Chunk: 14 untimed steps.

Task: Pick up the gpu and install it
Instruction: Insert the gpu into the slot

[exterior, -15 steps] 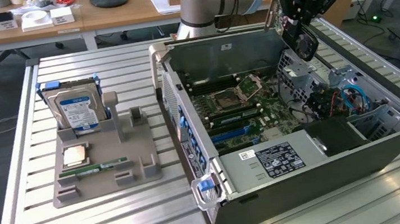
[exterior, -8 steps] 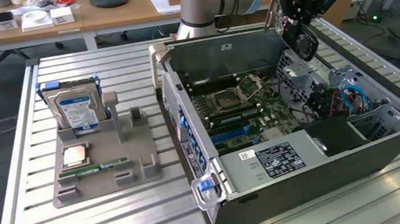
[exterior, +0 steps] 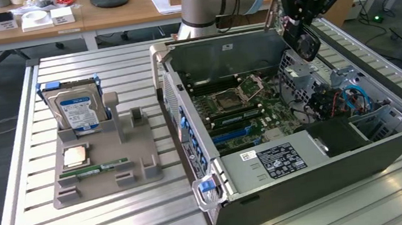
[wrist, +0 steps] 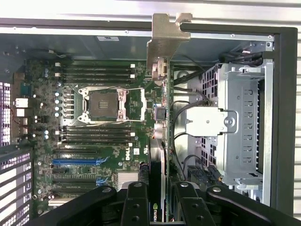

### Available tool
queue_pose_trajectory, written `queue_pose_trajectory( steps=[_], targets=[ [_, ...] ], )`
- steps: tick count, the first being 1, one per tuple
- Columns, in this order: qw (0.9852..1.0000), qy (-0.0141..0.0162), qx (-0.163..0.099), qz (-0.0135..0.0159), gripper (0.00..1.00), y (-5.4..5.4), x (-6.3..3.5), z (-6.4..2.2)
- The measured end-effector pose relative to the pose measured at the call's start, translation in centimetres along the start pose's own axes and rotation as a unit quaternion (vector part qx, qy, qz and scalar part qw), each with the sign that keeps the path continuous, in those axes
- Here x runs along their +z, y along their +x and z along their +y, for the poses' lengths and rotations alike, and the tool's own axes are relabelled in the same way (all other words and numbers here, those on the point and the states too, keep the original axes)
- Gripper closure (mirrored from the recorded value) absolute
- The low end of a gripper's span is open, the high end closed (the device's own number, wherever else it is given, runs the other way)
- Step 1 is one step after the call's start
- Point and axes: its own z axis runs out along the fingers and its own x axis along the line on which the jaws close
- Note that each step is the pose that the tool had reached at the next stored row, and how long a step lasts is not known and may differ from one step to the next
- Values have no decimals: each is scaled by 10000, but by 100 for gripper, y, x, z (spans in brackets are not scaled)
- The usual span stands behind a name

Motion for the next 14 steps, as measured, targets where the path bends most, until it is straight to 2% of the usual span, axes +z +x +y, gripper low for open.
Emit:
queue_pose_trajectory(
  steps=[8,11,14],
  targets=[
    [9991,-9,-427,31,74,8,0,0],
    [9979,-15,-650,47,74,8,0,0],
    [9960,-20,-896,65,74,8,0,0]
  ],
)
